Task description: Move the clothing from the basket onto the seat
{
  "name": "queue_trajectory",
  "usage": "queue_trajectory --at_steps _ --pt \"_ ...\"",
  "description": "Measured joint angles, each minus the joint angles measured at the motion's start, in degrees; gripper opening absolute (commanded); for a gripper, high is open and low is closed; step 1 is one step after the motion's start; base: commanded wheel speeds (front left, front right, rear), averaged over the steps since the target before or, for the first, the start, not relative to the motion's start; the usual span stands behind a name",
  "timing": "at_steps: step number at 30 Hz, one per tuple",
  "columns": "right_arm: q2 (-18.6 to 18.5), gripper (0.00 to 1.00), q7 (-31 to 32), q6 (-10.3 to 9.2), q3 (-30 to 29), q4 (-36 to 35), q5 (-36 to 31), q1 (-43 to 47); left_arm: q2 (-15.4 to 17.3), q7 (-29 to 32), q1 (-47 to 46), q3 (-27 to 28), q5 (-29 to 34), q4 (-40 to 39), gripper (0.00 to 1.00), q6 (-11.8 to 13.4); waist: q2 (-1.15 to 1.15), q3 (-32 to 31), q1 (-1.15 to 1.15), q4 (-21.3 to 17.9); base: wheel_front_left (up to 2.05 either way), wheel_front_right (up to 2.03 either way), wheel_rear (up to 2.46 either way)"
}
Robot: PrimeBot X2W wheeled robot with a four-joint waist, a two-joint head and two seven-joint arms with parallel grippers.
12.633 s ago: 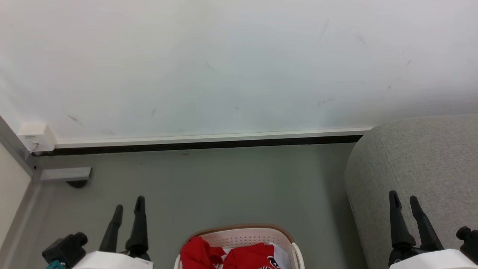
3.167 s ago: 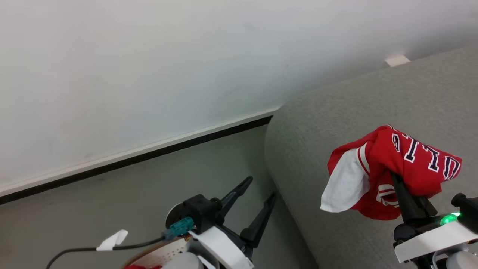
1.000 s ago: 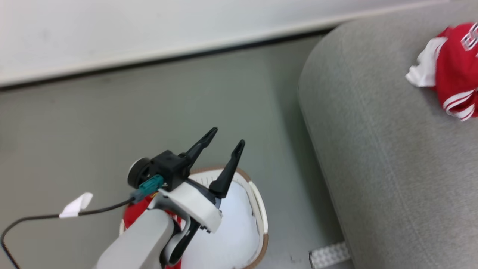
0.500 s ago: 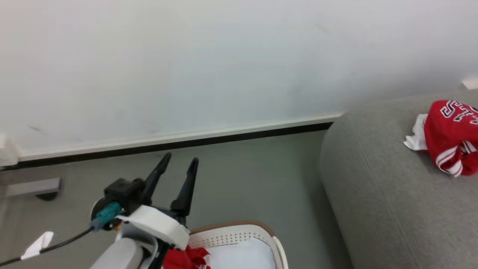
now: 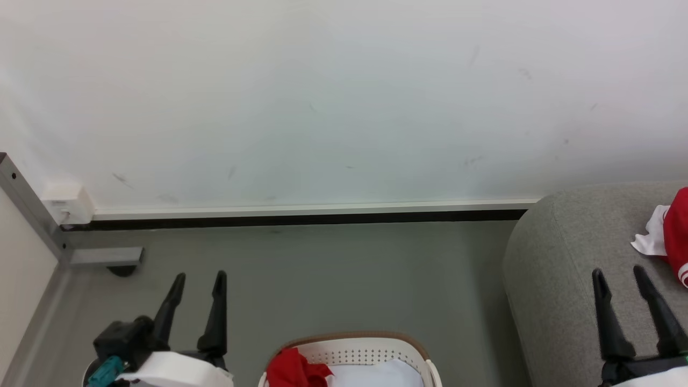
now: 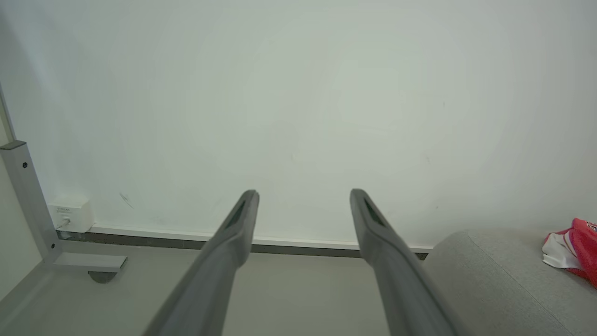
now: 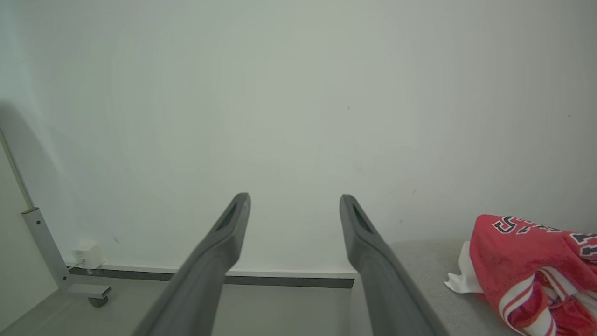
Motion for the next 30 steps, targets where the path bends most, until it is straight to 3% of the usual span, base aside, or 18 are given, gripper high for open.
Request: queue_trajectory --at_steps 4,9,16,30 --pt "4.58 1.0 -0.78 0.0 0.31 0.64 -0.7 3.87 -3.64 -0.01 3.78 3.75 2.97 -1.0 1.0 -2.03 0.0 -0.16 0.01 0.74 0.0 0.0 0.0" --pt "7.62 1.0 -1.42 0.0 1.59 2.41 -2.0 4.82 -7.19 -0.01 6.3 6.95 6.6 -0.49 1.0 -4.79 0.0 0.0 0.01 0.9 0.0 0.0 0.0" --pt "7.89 1.0 -1.9 0.0 2.31 2.93 -2.45 4.37 -9.79 -0.01 6.42 10.1 10.26 0.89 1.0 -8.23 0.0 0.43 0.01 0.85 0.0 0.0 0.0" --pt "7.94 1.0 -1.99 0.0 2.59 3.77 -2.5 3.38 -12.22 -0.01 6.1 13.47 12.98 3.21 1.0 -11.48 0.0 1.26 0.01 -0.49 0.0 0.0 0.0"
